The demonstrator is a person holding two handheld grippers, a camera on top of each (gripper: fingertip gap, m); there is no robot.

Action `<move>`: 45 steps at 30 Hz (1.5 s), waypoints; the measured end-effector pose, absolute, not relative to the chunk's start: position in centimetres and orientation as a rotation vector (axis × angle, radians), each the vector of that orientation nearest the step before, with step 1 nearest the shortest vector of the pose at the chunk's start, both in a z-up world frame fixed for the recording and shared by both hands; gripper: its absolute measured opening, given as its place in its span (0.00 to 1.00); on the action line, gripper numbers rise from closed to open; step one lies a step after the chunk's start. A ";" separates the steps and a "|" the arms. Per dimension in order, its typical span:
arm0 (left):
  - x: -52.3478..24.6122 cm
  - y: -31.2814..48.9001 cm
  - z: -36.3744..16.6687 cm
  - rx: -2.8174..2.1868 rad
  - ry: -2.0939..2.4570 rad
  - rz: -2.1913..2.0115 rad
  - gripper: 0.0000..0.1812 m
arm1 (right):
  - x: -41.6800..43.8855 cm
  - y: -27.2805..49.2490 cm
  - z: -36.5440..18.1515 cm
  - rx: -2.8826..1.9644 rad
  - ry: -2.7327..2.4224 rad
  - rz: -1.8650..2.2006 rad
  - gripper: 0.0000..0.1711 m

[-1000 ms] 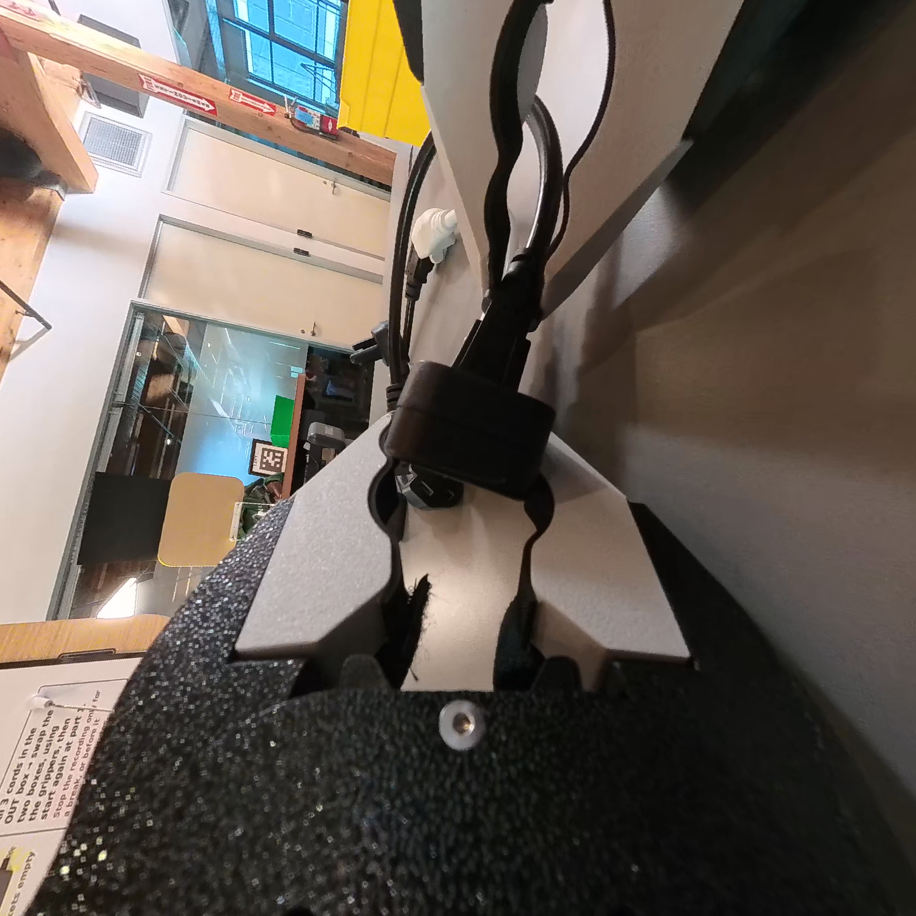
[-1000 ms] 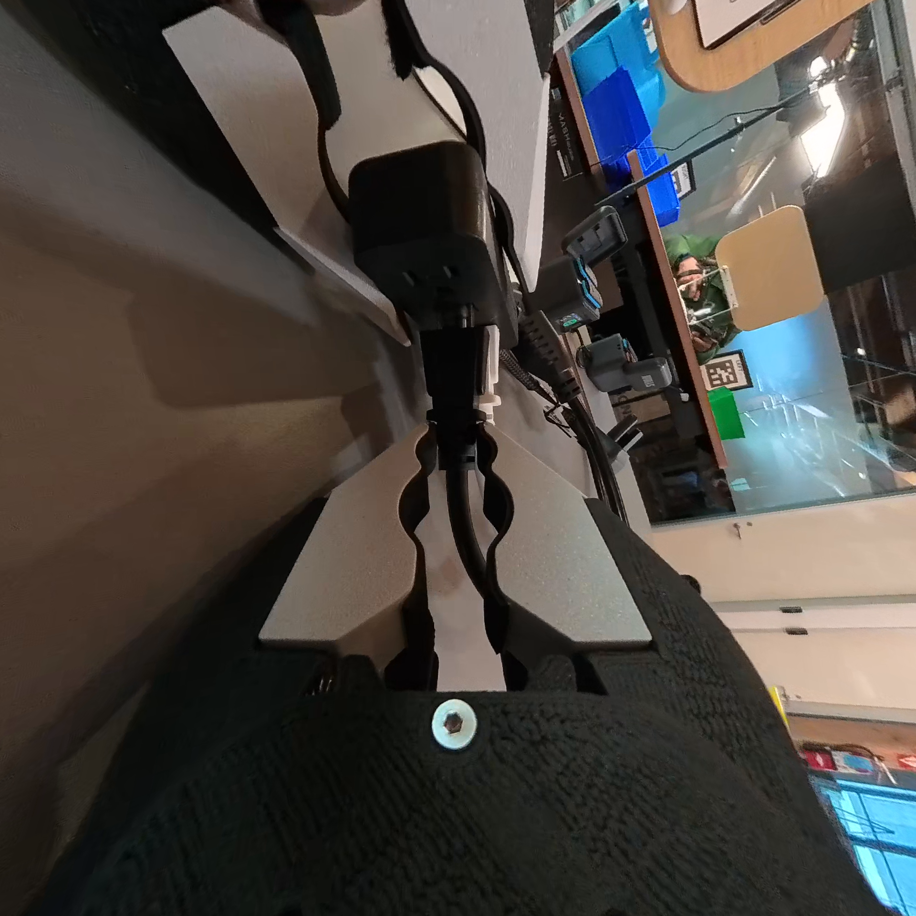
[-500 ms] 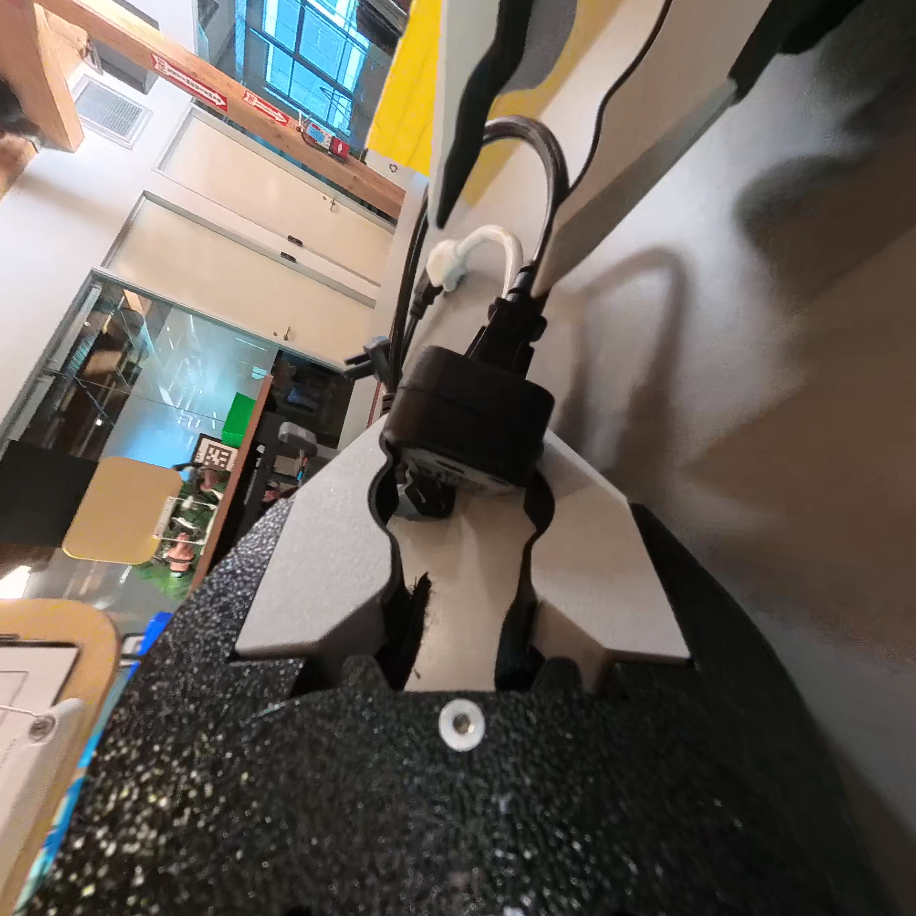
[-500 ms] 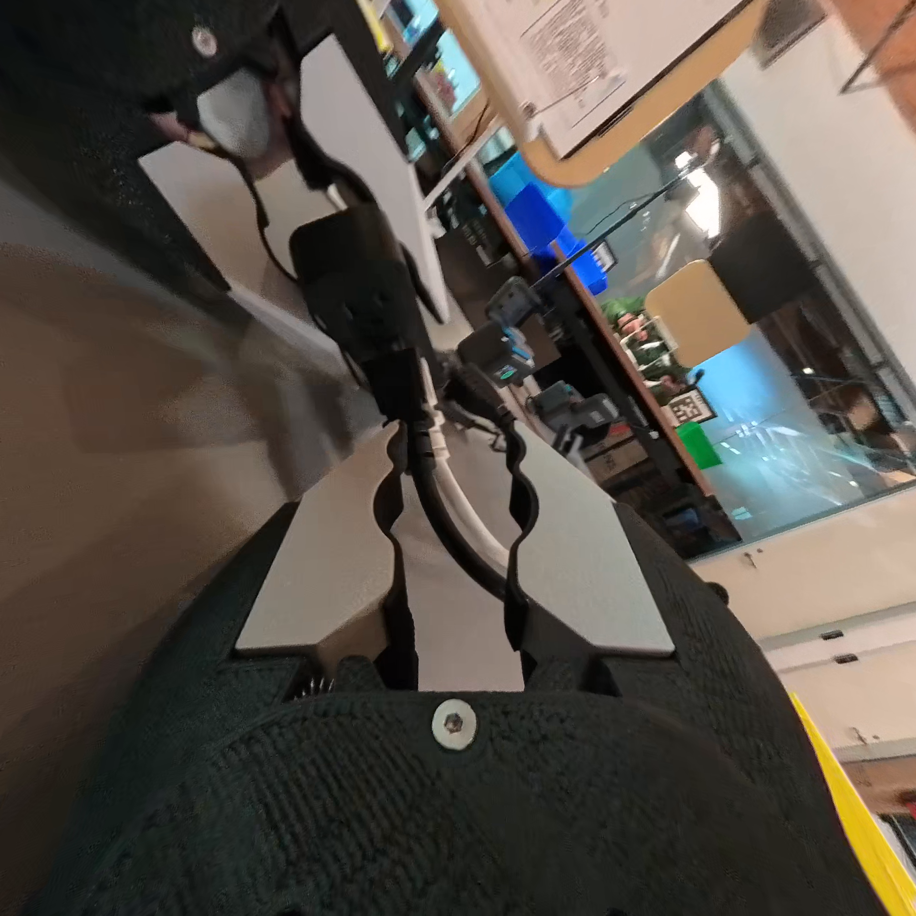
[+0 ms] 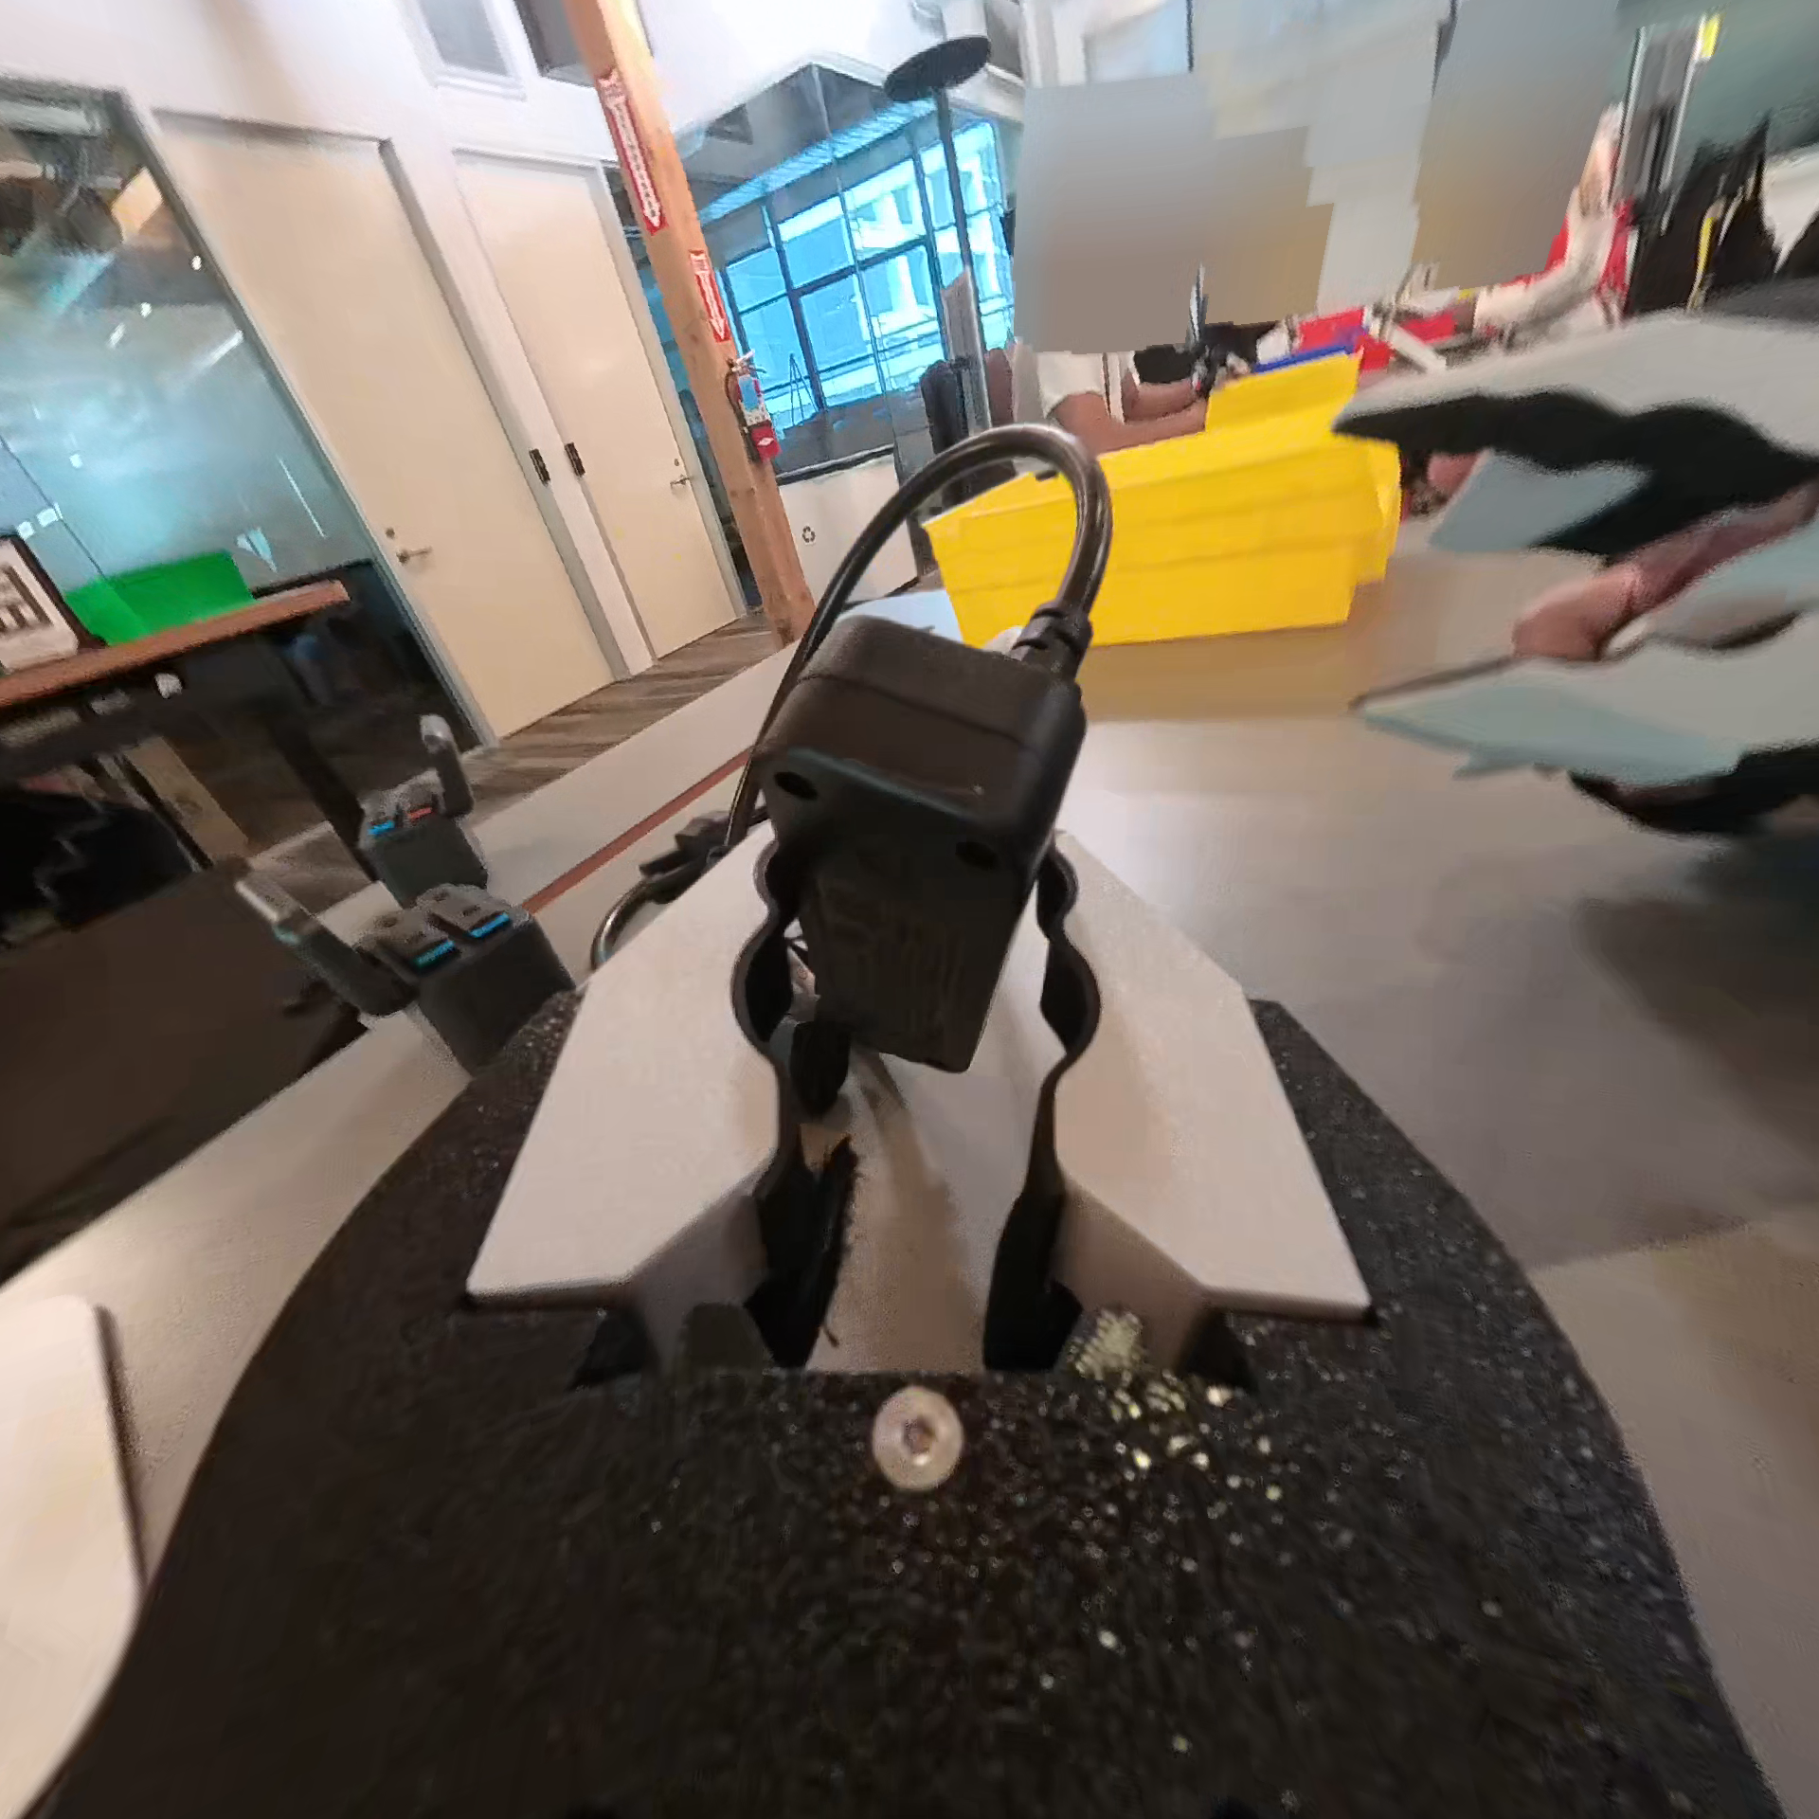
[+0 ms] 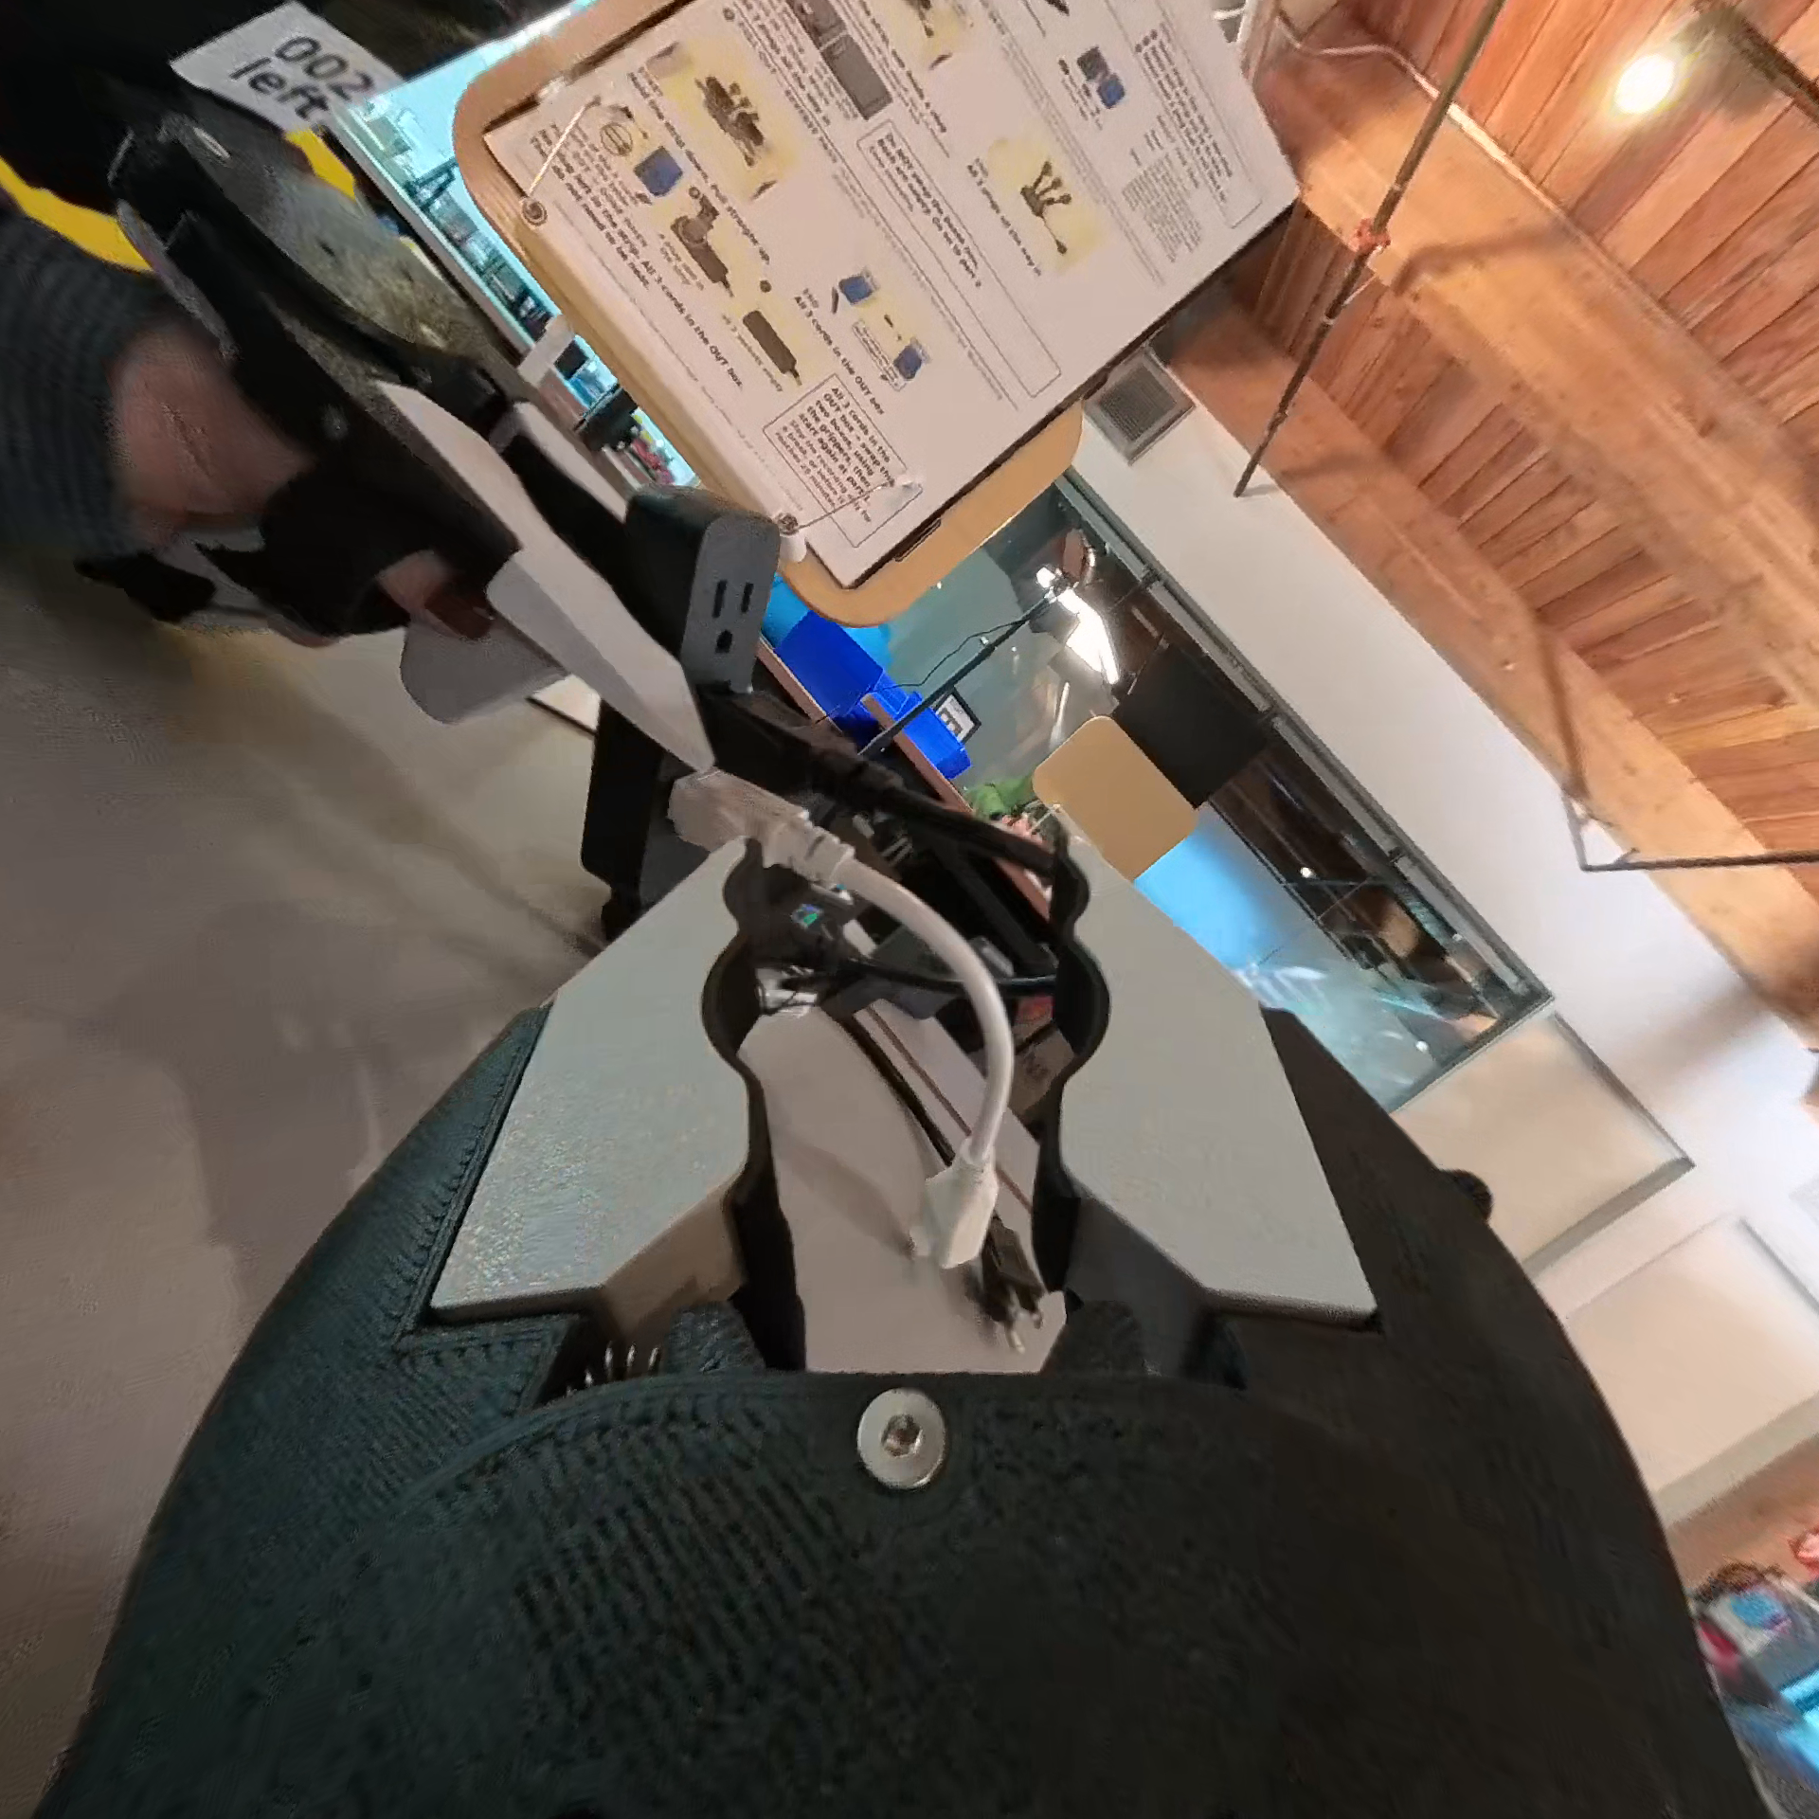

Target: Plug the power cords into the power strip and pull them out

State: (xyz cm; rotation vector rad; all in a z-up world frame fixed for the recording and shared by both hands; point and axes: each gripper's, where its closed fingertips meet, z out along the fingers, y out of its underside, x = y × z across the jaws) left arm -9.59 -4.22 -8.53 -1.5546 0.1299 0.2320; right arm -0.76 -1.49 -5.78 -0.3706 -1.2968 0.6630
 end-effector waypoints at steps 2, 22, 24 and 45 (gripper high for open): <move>-10.0 -4.1 -8.3 -1.541 0.063 0.169 0.26 | -1.8 -1.8 -6.3 -0.415 -1.319 0.674 0.39; -9.1 -3.4 -8.2 -1.407 -0.360 -0.452 0.26 | -8.2 -5.2 -7.9 -0.355 -1.350 0.425 0.56; -9.0 -3.5 -8.3 -1.405 -0.368 -0.489 0.26 | -8.4 -4.9 -7.9 -0.378 -1.352 0.438 0.56; -8.2 -3.5 -9.3 -1.427 -0.416 -0.856 0.26 | -8.3 -5.5 -8.9 -0.375 -1.424 0.499 0.52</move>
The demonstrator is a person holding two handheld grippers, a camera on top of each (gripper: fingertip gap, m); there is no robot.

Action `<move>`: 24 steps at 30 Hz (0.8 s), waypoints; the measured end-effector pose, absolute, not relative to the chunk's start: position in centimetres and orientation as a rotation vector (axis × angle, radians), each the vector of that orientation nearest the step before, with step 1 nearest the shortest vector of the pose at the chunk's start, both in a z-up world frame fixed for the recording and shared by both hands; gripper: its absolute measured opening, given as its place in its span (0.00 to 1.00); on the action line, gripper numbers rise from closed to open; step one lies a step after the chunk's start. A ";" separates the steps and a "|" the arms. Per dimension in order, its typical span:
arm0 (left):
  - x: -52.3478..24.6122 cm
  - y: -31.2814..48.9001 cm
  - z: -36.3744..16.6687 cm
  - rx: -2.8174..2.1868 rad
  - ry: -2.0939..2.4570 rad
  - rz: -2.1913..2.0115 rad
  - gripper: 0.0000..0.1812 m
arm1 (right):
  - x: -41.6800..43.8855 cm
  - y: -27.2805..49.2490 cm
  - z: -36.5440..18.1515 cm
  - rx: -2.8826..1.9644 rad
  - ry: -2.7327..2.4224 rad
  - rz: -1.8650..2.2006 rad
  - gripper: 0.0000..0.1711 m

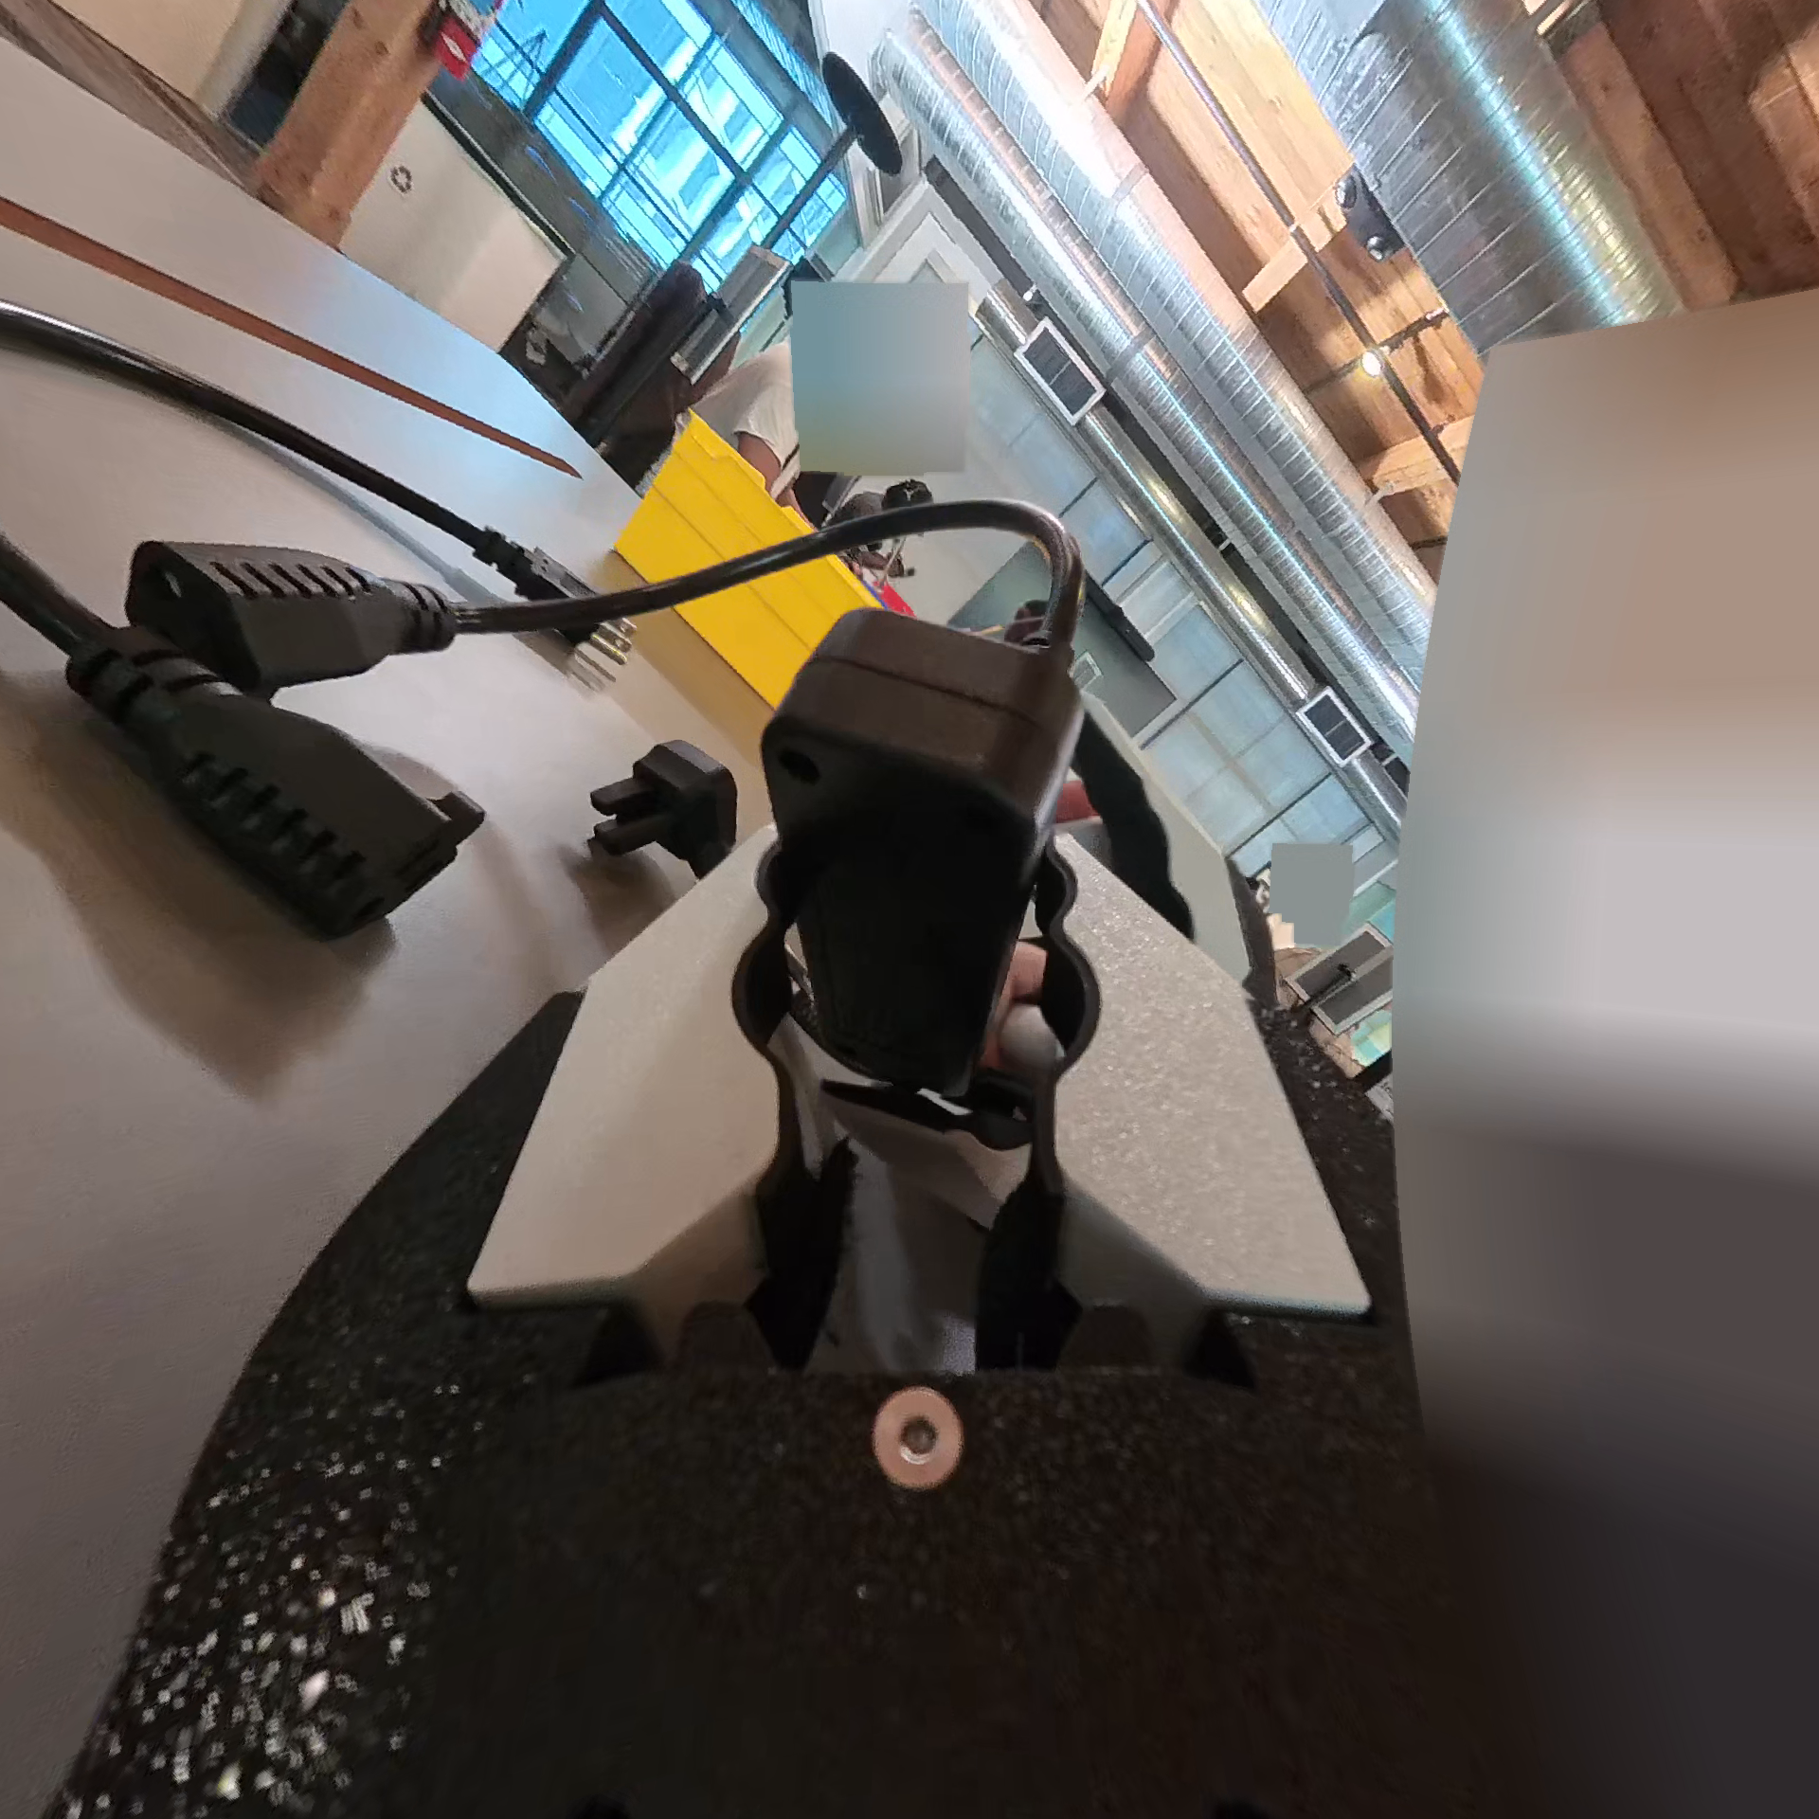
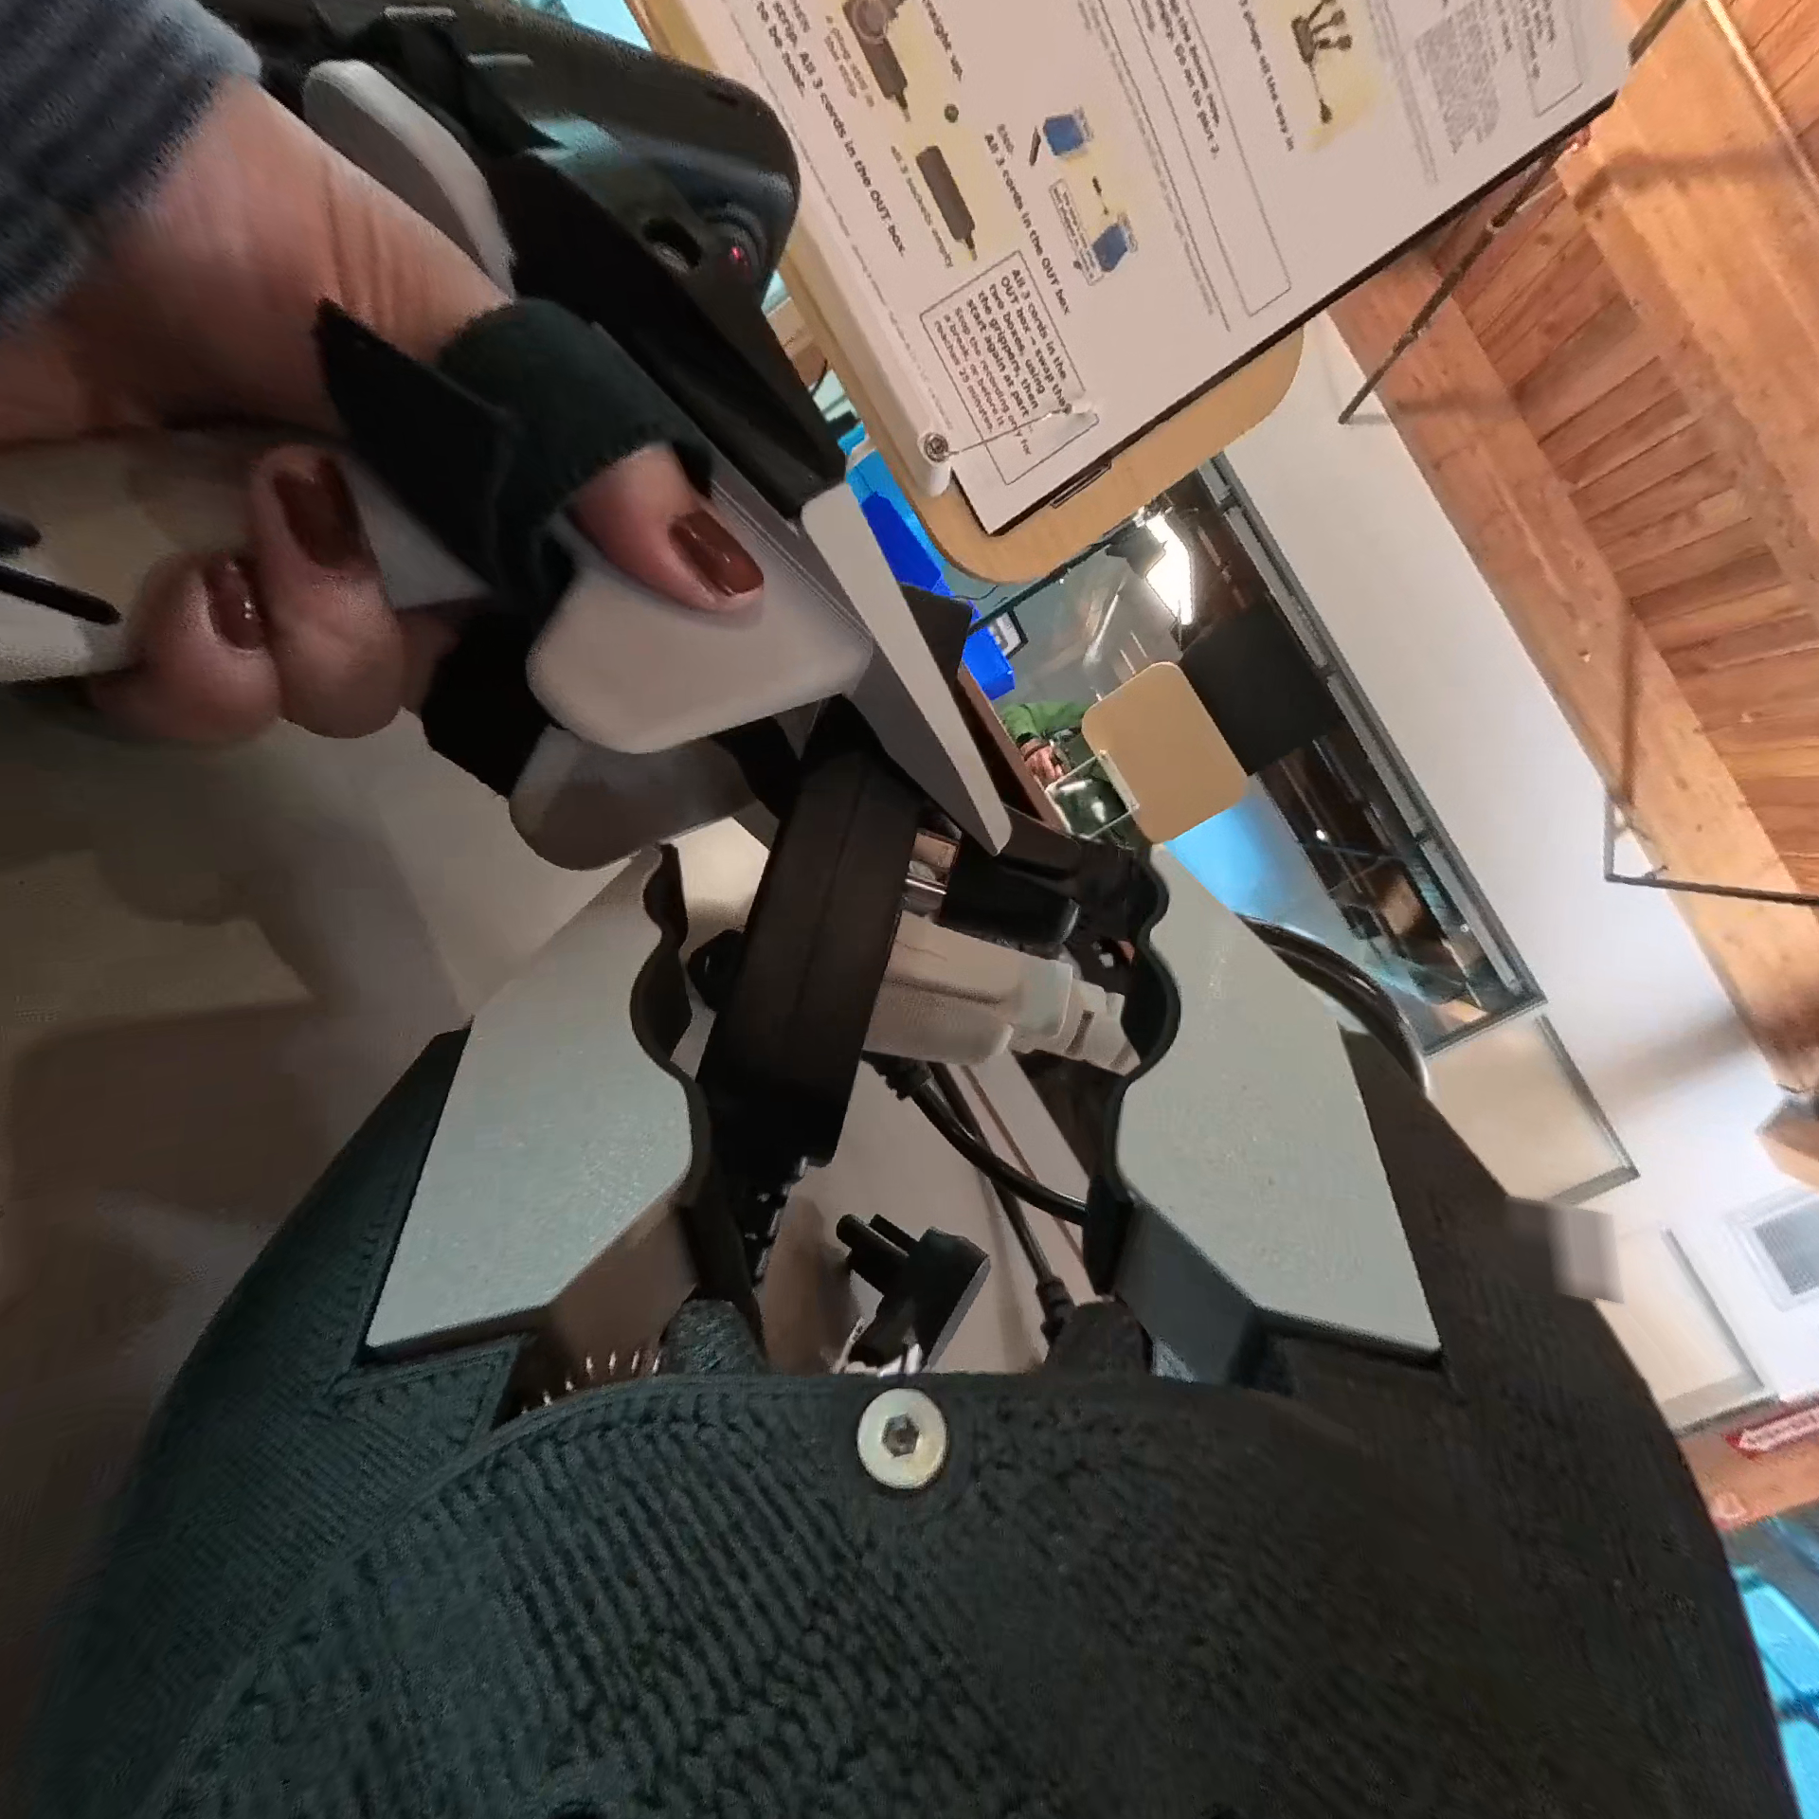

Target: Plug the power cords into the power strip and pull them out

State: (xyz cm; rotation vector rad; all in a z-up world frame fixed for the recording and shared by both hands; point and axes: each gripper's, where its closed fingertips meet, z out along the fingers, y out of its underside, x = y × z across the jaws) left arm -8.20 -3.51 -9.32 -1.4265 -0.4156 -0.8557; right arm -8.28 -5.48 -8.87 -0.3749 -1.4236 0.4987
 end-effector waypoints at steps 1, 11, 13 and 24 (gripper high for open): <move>-8.1 -3.5 -9.3 -1.431 -0.410 -0.858 0.26 | -8.3 -5.4 -8.9 -0.384 -1.428 0.503 0.53; -6.8 -3.4 -9.6 -1.474 -0.369 -0.949 0.25 | -8.0 -4.8 -8.5 -0.410 -1.406 0.525 0.45; -6.6 -3.4 -9.8 -1.484 -0.367 -0.965 0.25 | -7.9 -4.8 -8.2 -0.431 -1.398 0.565 0.42; -6.1 -3.4 -9.9 -1.505 -0.361 -1.003 0.25 | -7.7 -4.7 -8.3 -0.436 -1.427 0.587 0.41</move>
